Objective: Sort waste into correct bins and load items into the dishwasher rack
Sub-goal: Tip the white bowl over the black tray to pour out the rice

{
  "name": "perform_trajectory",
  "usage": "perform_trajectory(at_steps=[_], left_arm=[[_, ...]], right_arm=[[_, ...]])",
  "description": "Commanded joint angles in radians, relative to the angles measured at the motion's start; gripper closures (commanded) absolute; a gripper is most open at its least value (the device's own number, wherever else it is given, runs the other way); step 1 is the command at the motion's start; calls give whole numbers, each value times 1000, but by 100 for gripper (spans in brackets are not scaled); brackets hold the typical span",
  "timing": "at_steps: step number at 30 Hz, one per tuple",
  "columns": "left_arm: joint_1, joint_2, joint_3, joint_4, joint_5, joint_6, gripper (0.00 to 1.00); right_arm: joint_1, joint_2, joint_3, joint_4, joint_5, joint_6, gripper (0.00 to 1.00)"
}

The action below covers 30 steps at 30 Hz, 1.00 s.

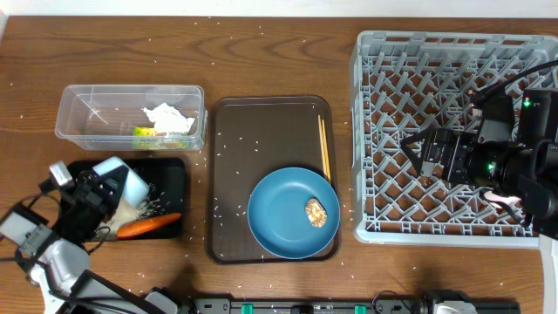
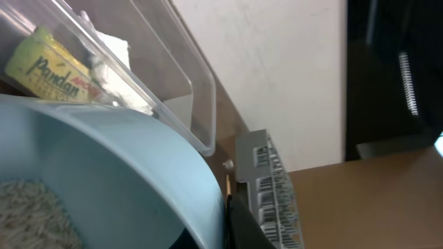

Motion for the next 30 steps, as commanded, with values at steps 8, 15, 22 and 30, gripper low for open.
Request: perform_trajectory(at_steps=[8, 15, 22, 30], left_arm=[[42, -2, -30, -1, 121, 62, 94], [42, -2, -30, 10, 89, -95, 94], [41, -2, -30, 11, -110, -185, 94], [28, -6, -31, 129, 117, -13, 94]], right_arm=[[8, 2, -1, -7, 3, 8, 1], [8, 2, -1, -5, 3, 8, 1], [8, 2, -1, -12, -1, 8, 1], [8, 2, -1, -8, -1, 32, 1]])
